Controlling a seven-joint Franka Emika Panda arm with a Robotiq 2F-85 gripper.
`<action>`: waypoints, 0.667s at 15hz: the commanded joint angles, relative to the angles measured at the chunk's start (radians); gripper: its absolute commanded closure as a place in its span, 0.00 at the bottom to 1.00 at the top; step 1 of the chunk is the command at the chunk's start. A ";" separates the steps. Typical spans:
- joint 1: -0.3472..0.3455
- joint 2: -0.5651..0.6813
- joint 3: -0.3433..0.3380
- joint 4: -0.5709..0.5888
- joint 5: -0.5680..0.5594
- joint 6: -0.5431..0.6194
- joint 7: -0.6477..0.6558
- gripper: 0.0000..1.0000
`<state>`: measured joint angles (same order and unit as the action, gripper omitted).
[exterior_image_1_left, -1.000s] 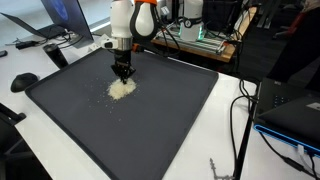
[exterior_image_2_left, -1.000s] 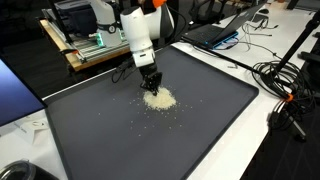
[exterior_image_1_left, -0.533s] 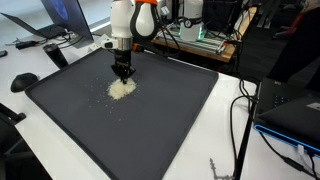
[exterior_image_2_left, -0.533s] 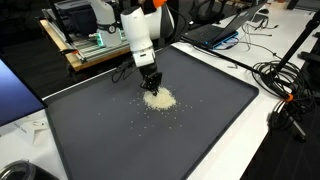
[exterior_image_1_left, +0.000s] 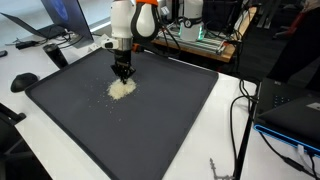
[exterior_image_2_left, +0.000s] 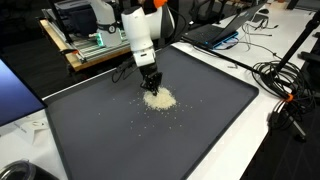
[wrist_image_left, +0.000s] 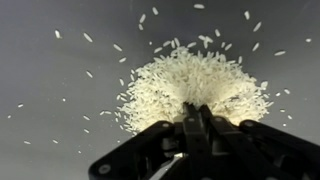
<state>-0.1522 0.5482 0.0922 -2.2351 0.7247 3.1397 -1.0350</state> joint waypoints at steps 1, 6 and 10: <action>0.022 0.016 -0.031 0.009 -0.020 -0.003 -0.001 0.95; 0.069 -0.006 -0.080 -0.011 -0.017 -0.008 0.011 0.61; 0.087 -0.053 -0.107 -0.040 -0.011 -0.030 0.019 0.33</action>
<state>-0.0982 0.5429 0.0264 -2.2374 0.7247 3.1390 -1.0339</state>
